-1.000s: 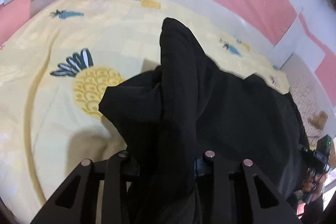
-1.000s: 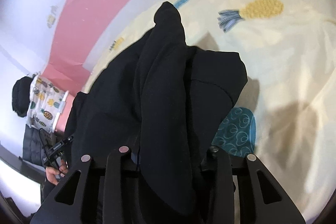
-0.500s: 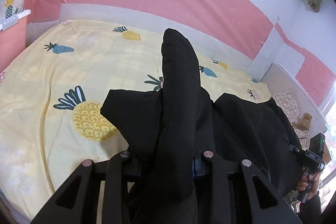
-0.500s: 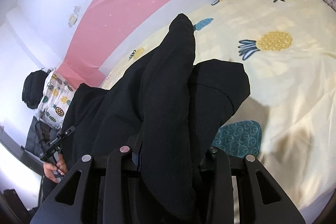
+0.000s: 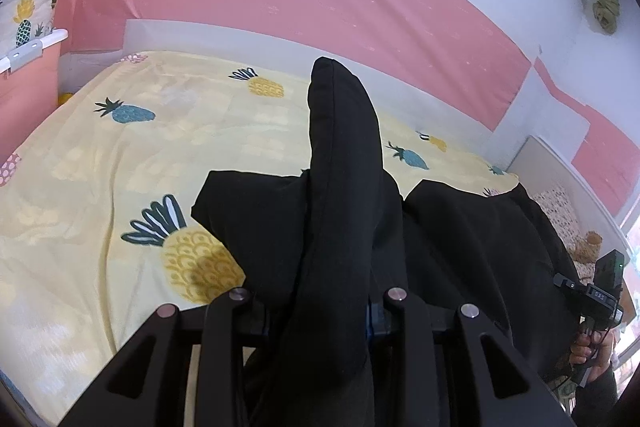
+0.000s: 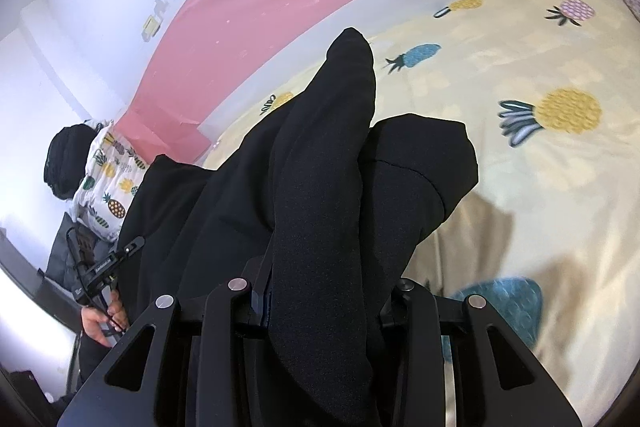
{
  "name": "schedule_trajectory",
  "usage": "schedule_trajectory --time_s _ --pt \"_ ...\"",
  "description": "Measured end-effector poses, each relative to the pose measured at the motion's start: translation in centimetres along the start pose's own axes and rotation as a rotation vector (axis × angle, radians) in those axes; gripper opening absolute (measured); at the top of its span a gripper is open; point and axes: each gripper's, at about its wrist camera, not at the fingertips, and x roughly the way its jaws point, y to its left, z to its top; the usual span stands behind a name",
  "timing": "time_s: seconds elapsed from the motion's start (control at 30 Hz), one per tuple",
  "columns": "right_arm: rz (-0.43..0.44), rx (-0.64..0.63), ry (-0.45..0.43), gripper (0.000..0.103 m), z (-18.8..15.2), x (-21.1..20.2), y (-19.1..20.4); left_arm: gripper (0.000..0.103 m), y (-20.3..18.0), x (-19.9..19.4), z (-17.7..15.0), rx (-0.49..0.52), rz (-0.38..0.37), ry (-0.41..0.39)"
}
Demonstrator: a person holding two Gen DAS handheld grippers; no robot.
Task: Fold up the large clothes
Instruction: 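Lift the grasped edge and fold it over the coat with both grippers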
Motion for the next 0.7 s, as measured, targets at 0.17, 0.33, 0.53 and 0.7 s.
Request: schedule_trajectory --time_s 0.17,0.33,0.53,0.7 --pt "0.02 -0.014 0.004 0.035 1.6 2.9 0.9 0.032 1.5 1.0 2.2 -0.003 0.02 -0.02" --pt "0.041 -0.025 0.006 0.035 3.5 6.4 1.8 0.032 3.1 2.3 5.4 0.004 0.046 -0.045" --pt "0.069 -0.034 0.005 0.035 6.1 10.8 2.4 0.032 5.1 4.3 9.2 0.015 0.078 -0.071" --pt "0.09 -0.034 0.006 0.035 7.7 14.1 2.6 0.032 7.0 6.2 11.5 0.022 0.098 -0.086"
